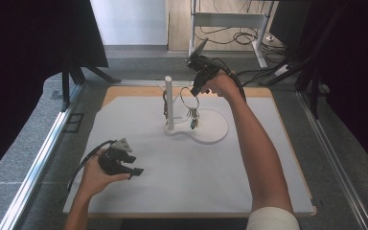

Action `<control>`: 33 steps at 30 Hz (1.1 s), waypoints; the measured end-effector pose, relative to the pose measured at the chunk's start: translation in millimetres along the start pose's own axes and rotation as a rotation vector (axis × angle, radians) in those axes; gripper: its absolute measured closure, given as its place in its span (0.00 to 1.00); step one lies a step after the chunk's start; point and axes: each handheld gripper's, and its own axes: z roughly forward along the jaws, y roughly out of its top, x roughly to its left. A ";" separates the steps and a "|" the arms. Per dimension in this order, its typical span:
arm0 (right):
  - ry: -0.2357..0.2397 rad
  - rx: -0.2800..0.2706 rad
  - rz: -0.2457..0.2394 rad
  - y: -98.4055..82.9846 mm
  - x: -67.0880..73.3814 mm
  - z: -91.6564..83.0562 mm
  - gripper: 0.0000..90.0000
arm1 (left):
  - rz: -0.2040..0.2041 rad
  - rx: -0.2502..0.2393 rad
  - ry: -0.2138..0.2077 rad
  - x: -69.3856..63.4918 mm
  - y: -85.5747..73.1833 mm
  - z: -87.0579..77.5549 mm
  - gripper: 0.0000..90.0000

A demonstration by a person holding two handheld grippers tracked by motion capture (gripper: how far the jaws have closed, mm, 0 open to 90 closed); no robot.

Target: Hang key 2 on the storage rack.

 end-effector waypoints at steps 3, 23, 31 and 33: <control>-0.001 -0.004 0.003 2.9 -0.9 1.5 0.98 | -0.004 -0.006 -0.001 -0.2 -0.3 -0.1 0.46; 0.033 0.032 -0.054 8.0 16.3 18.8 0.98 | 0.005 0.007 -0.002 -0.2 0.3 1.7 0.46; 0.057 0.061 -0.064 7.4 22.7 31.6 0.97 | 0.005 0.006 -0.001 -0.4 0.2 1.8 0.46; 0.062 0.075 -0.062 6.7 24.1 33.9 0.96 | 0.005 0.006 -0.001 -0.4 0.2 2.0 0.46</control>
